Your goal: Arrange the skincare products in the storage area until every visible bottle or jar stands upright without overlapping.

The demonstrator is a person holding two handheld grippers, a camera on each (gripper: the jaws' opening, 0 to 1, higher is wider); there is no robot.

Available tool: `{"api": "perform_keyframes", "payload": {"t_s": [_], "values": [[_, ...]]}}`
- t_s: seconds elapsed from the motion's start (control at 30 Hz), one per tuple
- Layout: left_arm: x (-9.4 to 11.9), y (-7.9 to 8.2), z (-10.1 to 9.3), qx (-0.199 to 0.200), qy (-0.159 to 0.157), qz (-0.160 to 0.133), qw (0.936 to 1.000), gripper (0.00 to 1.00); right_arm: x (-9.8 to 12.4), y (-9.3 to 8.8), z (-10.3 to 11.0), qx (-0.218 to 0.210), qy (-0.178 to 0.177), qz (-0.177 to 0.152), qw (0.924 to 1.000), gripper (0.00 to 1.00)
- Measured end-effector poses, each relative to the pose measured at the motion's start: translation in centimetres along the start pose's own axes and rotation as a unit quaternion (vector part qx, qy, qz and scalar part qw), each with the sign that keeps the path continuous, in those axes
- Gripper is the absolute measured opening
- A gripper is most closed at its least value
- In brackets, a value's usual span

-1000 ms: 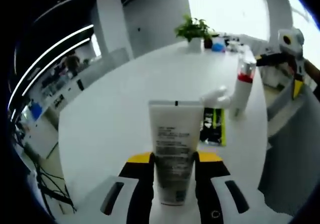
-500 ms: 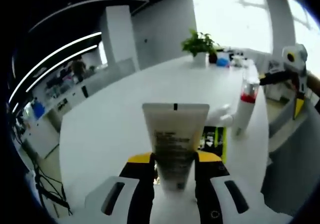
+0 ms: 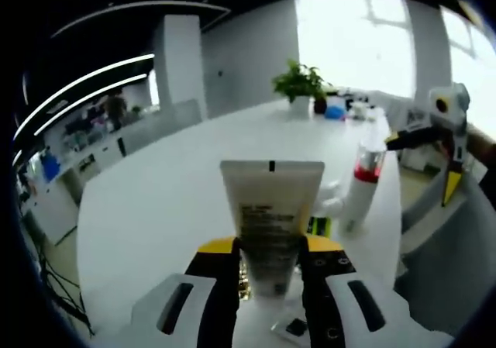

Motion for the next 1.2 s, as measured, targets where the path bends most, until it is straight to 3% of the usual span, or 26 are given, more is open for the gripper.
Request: {"api": "perform_keyframes", "payload": {"t_s": [0.43,0.73,1.0,1.2], "values": [[-0.4,0.9,-3.1,0.007,-0.043,-0.017,0.9989,0.26,-0.1,0.6,0.2,0.004,0.003,-0.01,0.9999,1.0],[-0.3,1.1,-4.9,0.009,-0.067,-0.022,0.9975,0.26,0.4,2.2,0.4,0.013,0.0,-0.027,0.9996,0.99],[0.1,0.9,-6.2,0.016,-0.082,-0.023,0.9963,0.26,0.5,3.0,1.0,0.016,0.002,-0.037,0.9992,0.92],[0.3,0.5,-7.2,0.014,-0.089,-0.021,0.9957,0.26,0.7,3.7,1.5,0.0,0.024,-0.05,0.9985,0.78]]}}
Point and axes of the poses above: the point that each gripper's makers call its tool centre point, and the gripper's own axes: x roughly backward along the fingers, z roughly to its left, y roughly out of its top, the point moved 6 cm from there along x, roughly backward along the fingers, and after that the axes turned 4 degrees about y, right-handed, at the moved point
